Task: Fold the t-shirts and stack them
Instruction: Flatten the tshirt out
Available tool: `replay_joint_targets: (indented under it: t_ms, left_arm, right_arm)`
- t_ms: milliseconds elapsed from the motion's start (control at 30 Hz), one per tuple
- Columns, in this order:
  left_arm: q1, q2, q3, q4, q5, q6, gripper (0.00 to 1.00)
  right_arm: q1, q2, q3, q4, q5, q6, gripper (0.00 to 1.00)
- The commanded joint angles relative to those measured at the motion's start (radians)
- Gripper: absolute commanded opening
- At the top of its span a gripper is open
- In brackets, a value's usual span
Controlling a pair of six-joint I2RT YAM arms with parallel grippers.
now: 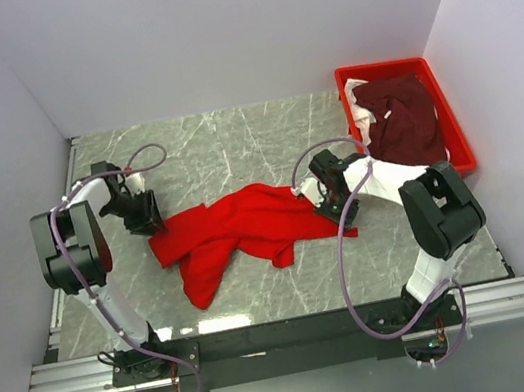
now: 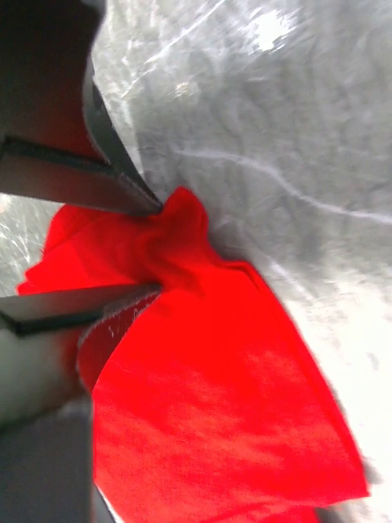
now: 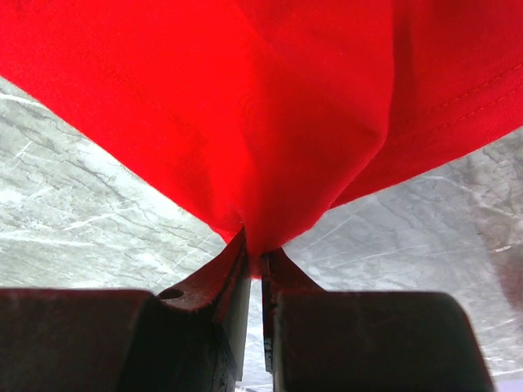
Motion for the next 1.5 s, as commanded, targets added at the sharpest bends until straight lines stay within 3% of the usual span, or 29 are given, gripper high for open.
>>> replay_joint_targets:
  t_ms: [0, 133, 267, 300, 500, 667, 800, 833, 900, 933, 967, 1167, 1467]
  left_arm:
    - [-0.012, 0.053, 0.036, 0.067, -0.054, -0.047, 0.42]
    - [-0.021, 0.066, 0.059, 0.080, -0.091, -0.057, 0.37]
    - [-0.027, 0.076, 0.082, 0.088, -0.090, -0.057, 0.16]
    - [-0.029, 0.075, 0.089, 0.088, -0.090, -0.058, 0.01]
    - [-0.010, -0.028, 0.144, 0.140, -0.134, -0.043, 0.00]
    - [-0.012, 0.044, 0.264, 0.124, -0.120, -0.029, 0.00]
    - [-0.012, 0.136, 0.329, 0.120, -0.106, -0.041, 0.10]
    - [-0.010, 0.147, 0.347, 0.119, -0.117, -0.041, 0.14]
    - [-0.010, 0.173, 0.367, 0.110, -0.126, -0.041, 0.26]
    - [-0.004, 0.177, 0.381, 0.110, -0.132, -0.043, 0.30]
    - [-0.002, 0.184, 0.384, 0.110, -0.134, -0.046, 0.38]
    - [0.001, 0.196, 0.401, 0.107, -0.129, -0.049, 0.57]
    - [-0.048, 0.239, 0.401, 0.114, -0.155, -0.069, 0.63]
  right_arm:
    - [-0.007, 0.018, 0.033, -0.029, 0.001, -0.015, 0.14]
    - [-0.007, 0.023, 0.038, -0.032, 0.001, -0.016, 0.14]
    - [-0.007, 0.031, 0.047, -0.032, 0.004, -0.016, 0.14]
    - [-0.008, 0.034, 0.052, -0.034, 0.004, -0.016, 0.14]
    - [-0.028, 0.058, 0.147, -0.066, 0.003, -0.018, 0.14]
    - [-0.045, 0.129, 0.257, -0.103, -0.001, -0.029, 0.15]
    - [-0.053, 0.172, 0.347, -0.143, -0.020, -0.027, 0.31]
    - [-0.057, 0.179, 0.363, -0.155, -0.028, -0.021, 0.42]
    - [-0.071, 0.187, 0.397, -0.185, -0.054, -0.019, 0.51]
    - [-0.091, 0.186, 0.406, -0.195, -0.065, -0.021, 0.60]
    - [-0.103, 0.183, 0.412, -0.205, -0.074, -0.024, 0.62]
    - [-0.211, 0.163, 0.420, -0.298, -0.152, -0.048, 0.64]
    - [-0.232, 0.052, 0.247, -0.247, -0.163, -0.032, 0.65]
